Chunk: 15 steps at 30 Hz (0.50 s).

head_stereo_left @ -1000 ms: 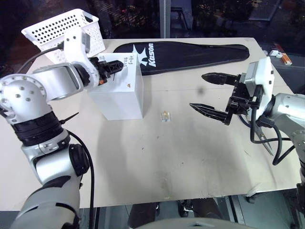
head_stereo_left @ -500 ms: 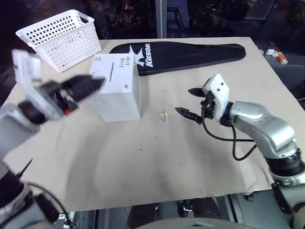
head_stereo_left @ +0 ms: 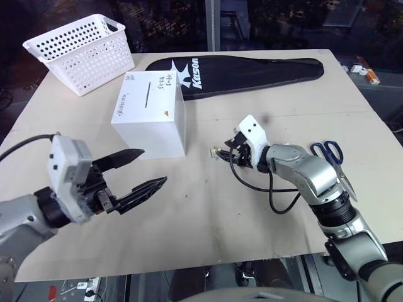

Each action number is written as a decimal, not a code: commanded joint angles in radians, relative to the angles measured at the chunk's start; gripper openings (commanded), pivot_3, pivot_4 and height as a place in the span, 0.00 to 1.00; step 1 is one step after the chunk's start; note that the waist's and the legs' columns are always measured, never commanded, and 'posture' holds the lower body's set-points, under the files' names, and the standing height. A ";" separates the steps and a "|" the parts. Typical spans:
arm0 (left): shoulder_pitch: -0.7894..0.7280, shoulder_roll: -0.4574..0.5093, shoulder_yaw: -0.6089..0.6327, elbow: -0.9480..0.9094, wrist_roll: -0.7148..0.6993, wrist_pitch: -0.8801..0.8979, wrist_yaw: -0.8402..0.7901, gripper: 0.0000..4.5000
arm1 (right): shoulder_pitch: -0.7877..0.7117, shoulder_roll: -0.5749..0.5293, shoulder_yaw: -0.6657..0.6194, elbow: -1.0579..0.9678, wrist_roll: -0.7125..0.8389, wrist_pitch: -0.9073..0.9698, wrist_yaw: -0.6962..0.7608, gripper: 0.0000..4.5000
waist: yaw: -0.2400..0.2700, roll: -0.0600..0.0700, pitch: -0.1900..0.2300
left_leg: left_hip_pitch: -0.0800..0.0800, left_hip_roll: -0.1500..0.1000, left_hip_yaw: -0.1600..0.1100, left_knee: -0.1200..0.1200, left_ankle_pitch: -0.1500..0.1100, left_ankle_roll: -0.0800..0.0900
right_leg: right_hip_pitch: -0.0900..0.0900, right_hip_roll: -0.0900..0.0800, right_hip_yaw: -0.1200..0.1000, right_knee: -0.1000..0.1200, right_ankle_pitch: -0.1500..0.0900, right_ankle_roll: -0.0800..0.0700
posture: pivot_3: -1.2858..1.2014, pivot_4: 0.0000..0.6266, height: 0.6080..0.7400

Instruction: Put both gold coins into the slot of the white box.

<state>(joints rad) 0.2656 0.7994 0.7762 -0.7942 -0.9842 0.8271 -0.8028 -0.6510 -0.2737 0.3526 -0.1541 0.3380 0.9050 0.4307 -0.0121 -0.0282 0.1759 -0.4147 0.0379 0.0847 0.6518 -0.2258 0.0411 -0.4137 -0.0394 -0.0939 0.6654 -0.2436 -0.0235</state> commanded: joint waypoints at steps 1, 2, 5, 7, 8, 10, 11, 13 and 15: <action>0.035 -0.012 0.016 -0.033 0.006 -0.061 0.001 1.00 | -0.017 0.023 -0.004 -0.014 -0.014 0.014 0.000 0.54 | 0.000 0.000 0.000 | 0.000 0.000 0.000 0.000 0.000 0.000 | 0.000 0.000 0.000 0.000 0.000 0.000 | 0.52 0.24 0.99; 0.042 -0.013 0.014 -0.034 0.004 -0.069 0.006 1.00 | -0.019 0.030 -0.003 -0.009 -0.020 0.013 -0.001 0.54 | 0.000 0.000 0.000 | 0.000 0.000 0.000 0.000 0.000 0.000 | 0.000 0.000 0.000 0.000 0.000 0.000 | 0.52 0.24 0.99; 0.054 -0.013 0.001 -0.038 0.003 -0.085 0.022 1.00 | -0.027 0.054 -0.001 0.009 -0.033 0.016 -0.003 0.54 | 0.000 0.000 0.000 | 0.000 0.000 0.000 0.000 0.000 0.000 | 0.000 0.000 0.000 0.000 0.000 0.000 | 0.52 0.24 0.99; 0.058 -0.010 -0.008 -0.036 0.008 -0.095 0.026 1.00 | -0.029 0.063 0.000 0.017 -0.041 0.015 0.001 0.54 | 0.000 0.000 0.000 | 0.000 0.000 0.000 0.000 0.000 0.000 | 0.000 0.000 0.000 0.000 0.000 0.000 | 0.52 0.24 0.99; 0.059 -0.007 -0.010 -0.031 0.010 -0.100 0.027 1.00 | -0.032 0.071 -0.002 0.026 -0.044 0.014 0.001 0.54 | 0.000 0.000 0.000 | 0.000 0.000 0.000 0.000 0.000 0.000 | 0.000 0.000 0.000 0.000 0.000 0.000 | 0.52 0.24 0.99; 0.060 -0.003 -0.015 -0.025 0.012 -0.109 0.029 1.00 | -0.039 0.086 -0.009 0.046 -0.052 0.012 -0.002 0.54 | 0.000 0.000 0.000 | 0.000 0.000 0.000 0.000 0.000 0.000 | 0.000 0.000 0.000 0.000 0.000 0.000 | 0.52 0.24 0.99; 0.058 -0.002 -0.018 -0.023 0.012 -0.111 0.032 1.00 | -0.043 0.093 -0.012 0.058 -0.057 0.010 -0.004 0.54 | 0.000 0.000 0.000 | 0.000 0.000 0.000 0.000 0.000 0.001 | 0.000 0.000 0.000 0.000 0.000 0.000 | 0.52 0.24 0.99; 0.058 -0.001 -0.023 -0.022 0.014 -0.117 0.035 1.00 | -0.047 0.099 -0.012 0.072 -0.069 0.004 -0.004 0.54 | 0.000 0.000 0.000 | 0.000 0.000 0.000 0.000 0.000 0.001 | 0.000 0.000 0.000 0.000 0.000 0.000 | 0.52 0.24 0.99; 0.059 -0.001 -0.030 -0.022 0.018 -0.124 0.037 1.00 | -0.050 0.104 -0.013 0.085 -0.079 -0.001 -0.005 0.54 | 0.000 0.000 0.000 | 0.000 0.000 0.000 0.000 0.000 0.001 | 0.000 0.001 0.000 0.000 0.000 0.000 | 0.52 0.24 0.99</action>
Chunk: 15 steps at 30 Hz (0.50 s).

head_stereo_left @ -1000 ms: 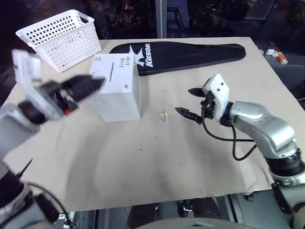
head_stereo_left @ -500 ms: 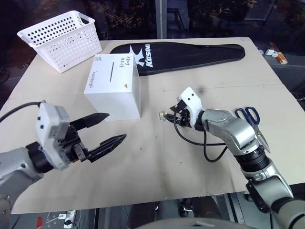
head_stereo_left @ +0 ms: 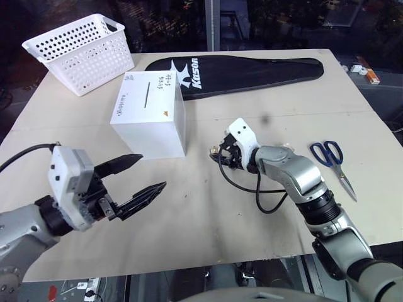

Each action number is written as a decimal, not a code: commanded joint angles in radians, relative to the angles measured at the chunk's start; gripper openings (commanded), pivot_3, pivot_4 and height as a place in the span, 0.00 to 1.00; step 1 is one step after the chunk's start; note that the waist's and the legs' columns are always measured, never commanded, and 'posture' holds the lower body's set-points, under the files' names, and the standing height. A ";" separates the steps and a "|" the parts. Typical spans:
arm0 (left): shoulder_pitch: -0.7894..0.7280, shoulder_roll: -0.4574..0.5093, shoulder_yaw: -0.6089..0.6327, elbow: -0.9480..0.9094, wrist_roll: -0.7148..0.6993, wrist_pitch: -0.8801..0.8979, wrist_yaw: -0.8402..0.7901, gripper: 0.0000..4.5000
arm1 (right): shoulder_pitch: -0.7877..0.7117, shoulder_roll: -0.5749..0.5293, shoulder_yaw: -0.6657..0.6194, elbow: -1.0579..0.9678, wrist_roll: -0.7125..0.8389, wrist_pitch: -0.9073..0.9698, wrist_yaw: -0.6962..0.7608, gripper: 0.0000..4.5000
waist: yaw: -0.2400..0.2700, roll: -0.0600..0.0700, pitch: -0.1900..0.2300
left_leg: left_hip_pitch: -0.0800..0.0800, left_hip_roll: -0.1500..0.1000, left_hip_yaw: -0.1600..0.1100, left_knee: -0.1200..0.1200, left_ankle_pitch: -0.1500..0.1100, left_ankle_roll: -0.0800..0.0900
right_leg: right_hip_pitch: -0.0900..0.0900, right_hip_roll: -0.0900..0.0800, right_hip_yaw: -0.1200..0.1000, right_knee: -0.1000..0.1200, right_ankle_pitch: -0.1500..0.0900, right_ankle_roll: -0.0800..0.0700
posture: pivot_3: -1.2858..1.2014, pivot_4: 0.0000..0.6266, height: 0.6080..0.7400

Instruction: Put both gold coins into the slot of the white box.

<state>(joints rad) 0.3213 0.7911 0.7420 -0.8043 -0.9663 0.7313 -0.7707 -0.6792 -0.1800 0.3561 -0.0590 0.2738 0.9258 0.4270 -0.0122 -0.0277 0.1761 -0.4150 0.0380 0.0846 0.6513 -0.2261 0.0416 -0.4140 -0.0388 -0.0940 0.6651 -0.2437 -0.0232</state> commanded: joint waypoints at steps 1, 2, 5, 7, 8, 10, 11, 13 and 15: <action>0.005 0.007 0.002 -0.012 0.001 -0.031 0.006 1.00 | -0.023 0.012 -0.017 -0.007 -0.018 -0.023 -0.001 0.54 | 0.000 0.000 0.000 | 0.000 0.000 0.000 0.000 0.000 0.000 | 0.000 0.000 0.000 0.000 0.000 0.000 | 0.52 0.24 0.99; 0.007 0.007 0.000 -0.014 0.002 -0.035 0.006 1.00 | -0.022 0.013 -0.017 -0.005 -0.021 -0.024 -0.001 0.54 | 0.000 0.000 0.000 | 0.000 0.000 0.000 0.000 0.000 0.000 | 0.000 0.000 0.000 0.000 0.000 0.000 | 0.52 0.24 0.99; 0.013 0.006 -0.004 -0.014 0.005 -0.045 0.008 1.00 | -0.022 0.022 -0.020 0.007 -0.031 -0.030 0.000 0.34 | 0.000 0.000 0.000 | 0.000 0.000 0.000 0.000 0.000 0.000 | 0.000 0.000 0.000 0.000 0.000 0.000 | 0.52 0.24 0.99; 0.018 0.006 -0.005 -0.015 0.006 -0.051 0.008 1.00 | -0.022 0.029 -0.024 0.015 -0.037 -0.032 -0.002 0.16 | 0.000 0.000 0.000 | 0.000 0.000 0.000 0.000 0.000 0.000 | 0.000 0.000 0.000 0.000 0.000 0.000 | 0.52 0.24 0.99; 0.020 0.006 -0.004 -0.015 0.005 -0.053 0.008 1.00 | -0.021 0.032 -0.025 0.017 -0.039 -0.032 -0.001 0.04 | 0.000 0.000 0.000 | 0.000 0.000 0.000 0.000 0.000 0.000 | 0.000 0.000 0.000 0.000 0.000 0.000 | 0.52 0.24 0.99; 0.023 0.004 -0.003 -0.014 0.004 -0.057 0.010 1.00 | -0.021 0.034 -0.028 0.019 -0.042 -0.032 0.002 0.00 | 0.000 0.000 0.000 | 0.000 0.000 0.000 0.000 0.000 0.000 | 0.000 0.000 0.000 0.000 0.000 0.000 | 0.52 0.24 0.99; 0.025 0.003 -0.004 -0.014 0.005 -0.059 0.010 1.00 | -0.021 0.033 -0.030 0.017 -0.042 -0.030 0.004 0.00 | 0.000 0.000 0.000 | 0.000 0.000 0.000 0.000 0.000 0.000 | 0.000 0.000 0.000 0.000 0.000 0.001 | 0.52 0.24 0.99; 0.027 0.002 -0.008 -0.014 0.004 -0.062 0.014 1.00 | -0.018 0.028 -0.036 0.008 -0.040 -0.025 0.009 0.00 | 0.000 0.000 0.000 | 0.000 0.000 0.000 0.000 0.000 0.000 | 0.000 0.000 0.000 -0.001 0.000 0.001 | 0.52 0.24 0.99; 0.025 0.002 -0.014 -0.010 0.003 -0.066 0.017 1.00 | -0.016 0.023 -0.040 -0.001 -0.040 -0.022 0.013 0.00 | 0.000 0.000 0.000 | 0.000 0.000 0.000 -0.001 0.000 0.000 | 0.000 0.000 0.000 -0.001 0.000 0.001 | 0.52 0.24 0.99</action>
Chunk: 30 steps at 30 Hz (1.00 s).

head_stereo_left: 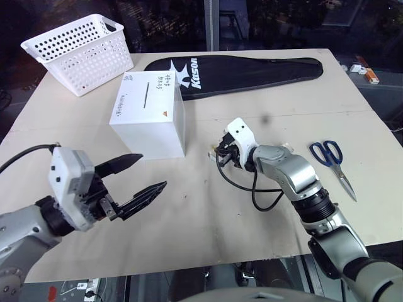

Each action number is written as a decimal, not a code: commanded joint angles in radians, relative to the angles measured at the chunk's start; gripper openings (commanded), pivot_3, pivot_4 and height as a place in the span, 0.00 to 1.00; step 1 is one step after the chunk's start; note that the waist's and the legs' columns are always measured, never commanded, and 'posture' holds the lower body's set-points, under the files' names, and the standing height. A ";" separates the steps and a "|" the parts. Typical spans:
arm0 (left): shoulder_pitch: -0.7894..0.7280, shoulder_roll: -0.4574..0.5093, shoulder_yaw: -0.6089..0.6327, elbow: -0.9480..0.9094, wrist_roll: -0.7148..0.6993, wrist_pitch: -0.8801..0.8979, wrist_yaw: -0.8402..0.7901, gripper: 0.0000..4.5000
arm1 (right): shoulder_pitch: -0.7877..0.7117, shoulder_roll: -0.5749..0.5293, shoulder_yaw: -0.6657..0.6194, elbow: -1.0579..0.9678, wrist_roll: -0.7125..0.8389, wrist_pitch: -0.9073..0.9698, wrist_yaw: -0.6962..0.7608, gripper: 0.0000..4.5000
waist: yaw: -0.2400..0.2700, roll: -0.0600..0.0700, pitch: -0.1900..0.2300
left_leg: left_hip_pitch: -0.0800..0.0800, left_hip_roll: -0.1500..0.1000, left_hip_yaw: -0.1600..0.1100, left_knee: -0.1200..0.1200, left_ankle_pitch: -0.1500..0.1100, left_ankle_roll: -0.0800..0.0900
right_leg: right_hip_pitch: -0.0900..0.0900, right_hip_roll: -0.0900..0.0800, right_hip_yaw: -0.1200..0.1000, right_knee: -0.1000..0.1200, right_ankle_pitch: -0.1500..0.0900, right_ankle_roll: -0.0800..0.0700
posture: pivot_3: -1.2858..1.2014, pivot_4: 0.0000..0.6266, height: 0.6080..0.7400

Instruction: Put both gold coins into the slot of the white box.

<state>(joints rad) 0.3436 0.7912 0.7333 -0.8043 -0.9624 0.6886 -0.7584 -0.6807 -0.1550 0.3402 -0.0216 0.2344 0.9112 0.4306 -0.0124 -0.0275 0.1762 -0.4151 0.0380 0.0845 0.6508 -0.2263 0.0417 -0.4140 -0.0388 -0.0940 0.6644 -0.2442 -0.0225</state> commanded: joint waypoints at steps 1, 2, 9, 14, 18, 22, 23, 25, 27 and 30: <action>-0.002 0.001 -0.012 -0.008 -0.005 -0.022 0.011 1.00 | -0.013 -0.008 -0.027 -0.045 0.000 -0.010 0.013 0.00 | 0.000 0.000 0.000 | 0.000 0.000 0.000 0.000 0.000 0.000 | 0.000 0.000 0.000 0.000 0.000 0.000 | 0.52 0.24 0.99; -0.012 0.000 -0.019 -0.005 -0.019 -0.014 0.029 1.00 | -0.011 -0.017 -0.035 -0.054 0.003 -0.013 0.018 0.00 | 0.000 0.000 0.000 | 0.000 0.000 0.000 0.000 0.000 0.000 | 0.000 0.000 0.000 0.000 0.000 0.000 | 0.52 0.24 0.99; -0.147 0.022 -0.103 0.053 -0.235 0.066 0.166 1.00 | 0.017 -0.120 -0.141 -0.226 0.165 -0.060 0.220 0.00 | 0.006 0.001 0.000 | -0.001 0.000 -0.001 0.000 -0.001 0.002 | 0.000 0.000 0.000 -0.001 -0.001 0.003 | 0.52 0.24 0.99; -0.282 0.029 -0.222 0.104 -0.280 0.085 0.219 0.72 | 0.035 -0.204 -0.162 -0.313 0.275 -0.035 0.356 0.00 | 0.003 0.001 0.001 | 0.000 0.000 -0.001 -0.001 -0.001 0.003 | 0.000 0.001 0.000 -0.001 -0.001 0.003 | 0.52 0.24 0.99; -0.339 0.019 -0.279 0.122 -0.303 0.090 0.236 0.72 | 0.031 -0.228 -0.171 -0.350 0.329 -0.034 0.396 0.00 | -0.001 0.001 0.001 | 0.000 0.000 0.000 -0.001 -0.001 0.002 | 0.000 0.001 0.000 -0.001 -0.001 0.003 | 0.52 0.24 0.99; -0.355 0.026 -0.305 0.125 -0.331 0.095 0.229 0.52 | 0.016 -0.232 -0.172 -0.375 0.373 -0.029 0.414 0.00 | 0.000 0.001 0.001 | 0.000 0.000 0.000 -0.001 0.000 0.000 | 0.000 0.001 0.000 -0.001 -0.001 0.003 | 0.52 0.24 0.99; -0.356 0.028 -0.308 0.125 -0.332 0.095 0.229 0.42 | 0.015 -0.234 -0.171 -0.377 0.377 -0.030 0.415 0.00 | 0.000 0.001 0.001 | 0.000 0.000 0.000 -0.001 0.000 0.000 | 0.000 0.001 0.000 -0.001 -0.001 0.003 | 0.52 0.24 0.99; -0.362 0.030 -0.317 0.125 -0.332 0.094 0.228 0.24 | 0.008 -0.236 -0.170 -0.384 0.395 -0.031 0.427 0.00 | 0.002 0.001 0.001 | 0.000 0.000 0.000 -0.001 0.000 0.000 | 0.000 0.001 0.000 -0.001 -0.001 0.003 | 0.52 0.24 0.99; -0.373 0.031 -0.329 0.128 -0.337 0.096 0.227 0.24 | 0.000 -0.237 -0.170 -0.390 0.413 -0.035 0.444 0.00 | 0.003 0.001 0.001 | 0.000 0.000 0.000 -0.001 0.000 0.000 | 0.000 0.001 0.000 -0.001 -0.001 0.003 | 0.52 0.24 0.99; -0.396 0.030 -0.349 0.128 -0.330 0.093 0.229 0.24 | -0.012 -0.236 -0.165 -0.396 0.438 -0.035 0.464 0.00 | 0.005 0.001 0.001 | 0.000 0.000 0.000 -0.001 0.000 0.000 | 0.000 0.001 0.000 -0.001 -0.001 0.003 | 0.52 0.24 0.99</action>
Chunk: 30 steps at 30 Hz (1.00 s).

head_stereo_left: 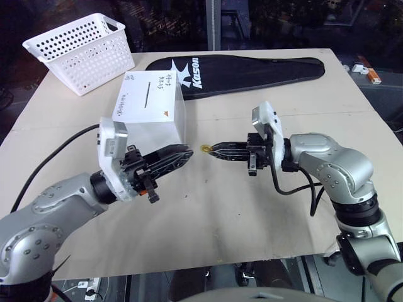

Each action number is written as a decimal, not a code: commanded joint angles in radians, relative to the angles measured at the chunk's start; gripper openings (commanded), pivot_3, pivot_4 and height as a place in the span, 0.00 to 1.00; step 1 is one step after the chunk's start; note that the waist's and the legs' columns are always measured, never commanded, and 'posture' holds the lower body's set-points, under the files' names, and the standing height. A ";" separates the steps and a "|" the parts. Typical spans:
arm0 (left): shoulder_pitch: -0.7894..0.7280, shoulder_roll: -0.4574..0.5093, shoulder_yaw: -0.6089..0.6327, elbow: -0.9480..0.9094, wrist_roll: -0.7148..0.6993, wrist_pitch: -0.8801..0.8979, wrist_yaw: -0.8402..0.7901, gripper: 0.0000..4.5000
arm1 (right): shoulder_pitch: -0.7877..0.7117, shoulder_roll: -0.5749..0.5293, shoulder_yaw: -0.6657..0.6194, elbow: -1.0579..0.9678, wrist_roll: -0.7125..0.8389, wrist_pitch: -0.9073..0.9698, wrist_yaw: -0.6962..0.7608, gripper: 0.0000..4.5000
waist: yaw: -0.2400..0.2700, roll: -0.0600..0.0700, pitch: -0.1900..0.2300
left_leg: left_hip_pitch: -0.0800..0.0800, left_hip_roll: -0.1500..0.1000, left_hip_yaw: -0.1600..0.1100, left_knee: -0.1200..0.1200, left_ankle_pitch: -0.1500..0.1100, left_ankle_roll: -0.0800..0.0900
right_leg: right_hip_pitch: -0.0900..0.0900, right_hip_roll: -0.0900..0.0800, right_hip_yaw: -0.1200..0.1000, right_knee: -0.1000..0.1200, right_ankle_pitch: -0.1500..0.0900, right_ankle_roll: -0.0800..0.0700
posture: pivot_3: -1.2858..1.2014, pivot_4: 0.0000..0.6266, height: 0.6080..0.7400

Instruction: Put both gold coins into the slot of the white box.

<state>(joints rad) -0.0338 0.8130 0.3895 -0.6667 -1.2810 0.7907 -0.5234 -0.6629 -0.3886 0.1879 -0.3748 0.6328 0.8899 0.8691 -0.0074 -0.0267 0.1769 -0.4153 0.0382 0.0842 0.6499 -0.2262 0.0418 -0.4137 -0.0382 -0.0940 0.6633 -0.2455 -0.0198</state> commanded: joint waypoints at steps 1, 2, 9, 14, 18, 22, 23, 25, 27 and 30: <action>-0.023 0.008 -0.008 -0.010 -0.012 -0.009 -0.004 0.24 | -0.033 -0.001 -0.012 -0.045 0.047 -0.011 0.028 0.00 | 0.000 0.000 0.000 | 0.000 0.000 0.000 0.000 0.000 0.000 | 0.000 0.000 0.000 0.000 0.000 0.000 | 0.52 0.24 0.99; -0.024 0.008 -0.009 -0.011 -0.014 -0.009 -0.002 0.24 | -0.034 -0.001 -0.010 -0.047 0.050 -0.014 0.029 0.00 | 0.000 0.000 0.000 | 0.000 0.000 0.000 0.000 0.000 0.000 | 0.000 0.000 0.000 0.000 0.000 0.000 | 0.52 0.24 0.99; -0.018 0.010 -0.010 -0.021 -0.020 -0.007 -0.007 0.24 | -0.043 0.002 -0.009 -0.057 0.081 -0.013 0.033 0.00 | -0.001 0.000 0.000 | 0.000 0.000 0.000 0.000 0.000 0.000 | 0.000 0.000 0.000 0.000 0.000 0.000 | 0.52 0.24 0.99; -0.020 0.014 -0.012 -0.022 -0.025 -0.006 -0.016 0.24 | -0.043 0.000 -0.004 -0.062 0.088 -0.012 0.030 0.00 | 0.000 0.000 0.000 | 0.000 0.000 0.000 0.000 0.000 0.000 | 0.000 0.000 0.000 0.000 0.000 0.000 | 0.52 0.24 0.99; -0.020 0.014 -0.017 -0.022 -0.027 -0.006 -0.023 0.24 | -0.042 0.003 0.003 -0.063 0.089 -0.016 0.031 0.00 | 0.000 0.000 0.000 | 0.000 0.000 0.000 0.000 0.000 0.000 | 0.000 0.000 0.000 0.000 0.000 0.000 | 0.52 0.24 0.99; -0.026 0.012 -0.029 -0.019 -0.037 -0.004 -0.031 0.04 | -0.044 0.008 0.013 -0.064 0.095 -0.018 0.036 0.00 | 0.000 0.000 0.000 | 0.000 0.000 0.000 0.000 0.000 0.000 | 0.000 0.000 0.000 0.000 0.000 0.000 | 0.52 0.24 0.99; -0.027 0.013 -0.032 -0.018 -0.038 -0.004 -0.035 0.02 | -0.044 0.009 0.015 -0.065 0.097 -0.017 0.035 0.00 | 0.000 0.000 0.000 | 0.000 0.000 0.000 0.000 0.000 0.000 | 0.000 0.000 0.000 0.000 0.000 0.000 | 0.52 0.24 0.99; -0.028 0.013 -0.035 -0.017 -0.040 -0.004 -0.039 0.02 | -0.043 0.009 0.017 -0.068 0.099 -0.017 0.036 0.00 | 0.000 0.000 0.000 | 0.000 0.000 0.000 0.000 0.000 0.000 | 0.000 0.000 0.000 0.000 0.000 0.000 | 0.52 0.24 0.99; -0.029 0.012 -0.035 -0.015 -0.041 -0.003 -0.041 0.02 | -0.042 0.011 0.017 -0.071 0.103 -0.015 0.034 0.00 | 0.000 0.000 0.000 | 0.000 0.000 0.000 0.000 0.000 0.000 | 0.000 0.000 0.000 0.000 0.000 0.000 | 0.52 0.24 0.99; -0.026 0.013 -0.031 -0.013 -0.046 -0.004 -0.044 0.02 | -0.040 0.013 0.016 -0.078 0.110 -0.011 0.032 0.00 | 0.000 0.000 0.000 | 0.000 0.000 0.000 0.000 0.000 0.000 | 0.000 0.000 0.000 0.000 0.000 0.000 | 0.52 0.24 0.99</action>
<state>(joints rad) -0.0515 0.8176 0.3582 -0.6661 -1.3007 0.7919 -0.5597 -0.6823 -0.3906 0.1959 -0.3910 0.7066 0.8897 0.8924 -0.0078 -0.0266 0.1770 -0.4154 0.0382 0.0842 0.6499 -0.2261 0.0418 -0.4137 -0.0383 -0.0939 0.6632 -0.2454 -0.0201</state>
